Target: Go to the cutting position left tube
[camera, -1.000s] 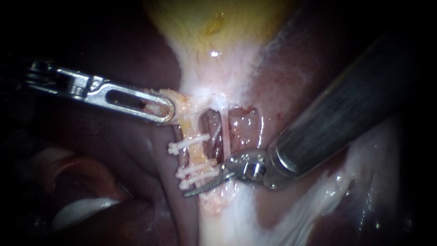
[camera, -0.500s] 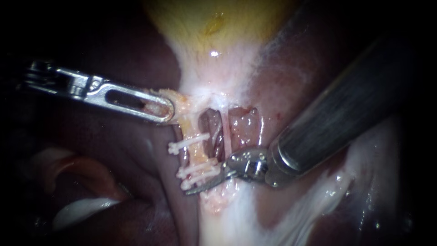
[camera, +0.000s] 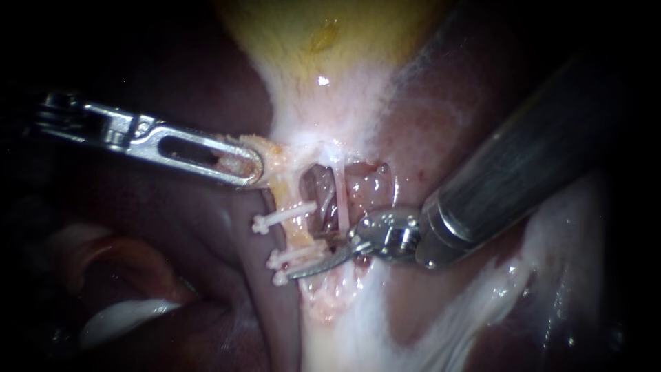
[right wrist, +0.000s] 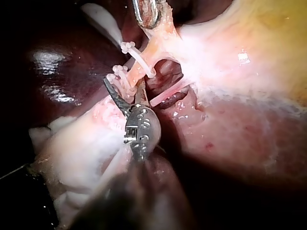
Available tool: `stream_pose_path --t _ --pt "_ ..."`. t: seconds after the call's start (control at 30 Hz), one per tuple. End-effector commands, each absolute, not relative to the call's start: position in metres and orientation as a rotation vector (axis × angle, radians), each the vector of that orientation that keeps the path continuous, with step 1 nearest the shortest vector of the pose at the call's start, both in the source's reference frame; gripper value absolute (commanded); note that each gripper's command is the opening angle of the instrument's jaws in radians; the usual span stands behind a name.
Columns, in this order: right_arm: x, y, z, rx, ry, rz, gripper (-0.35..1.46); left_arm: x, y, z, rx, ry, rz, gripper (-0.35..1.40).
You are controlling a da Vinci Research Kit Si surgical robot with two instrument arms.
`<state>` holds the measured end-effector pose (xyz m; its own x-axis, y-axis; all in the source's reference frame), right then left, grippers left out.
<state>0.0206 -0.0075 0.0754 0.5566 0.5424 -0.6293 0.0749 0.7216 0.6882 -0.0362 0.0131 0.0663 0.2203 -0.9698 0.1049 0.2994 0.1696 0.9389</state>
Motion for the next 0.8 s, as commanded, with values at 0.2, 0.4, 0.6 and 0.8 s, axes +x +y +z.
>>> stream_pose_path --t 0.2,0.4,0.6,0.8 --pt "0.0209 -0.0073 0.0757 0.735 0.965 0.311 1.13 -0.0363 0.0131 0.0662 0.964 -0.894 -1.098 -0.23" --pt "0.0209 -0.0069 0.0757 0.740 0.974 0.313 1.13 -0.0363 0.0131 0.0662 0.963 -0.894 -1.098 -0.23" --pt "0.0209 -0.0066 0.0756 0.747 0.986 0.315 1.15 -0.0363 0.0131 0.0662 0.963 -0.894 -1.098 -0.23" --pt "0.0214 -0.0065 0.0757 0.761 1.007 0.314 1.15 -0.0363 0.0131 0.0662 0.963 -0.894 -1.098 -0.23"
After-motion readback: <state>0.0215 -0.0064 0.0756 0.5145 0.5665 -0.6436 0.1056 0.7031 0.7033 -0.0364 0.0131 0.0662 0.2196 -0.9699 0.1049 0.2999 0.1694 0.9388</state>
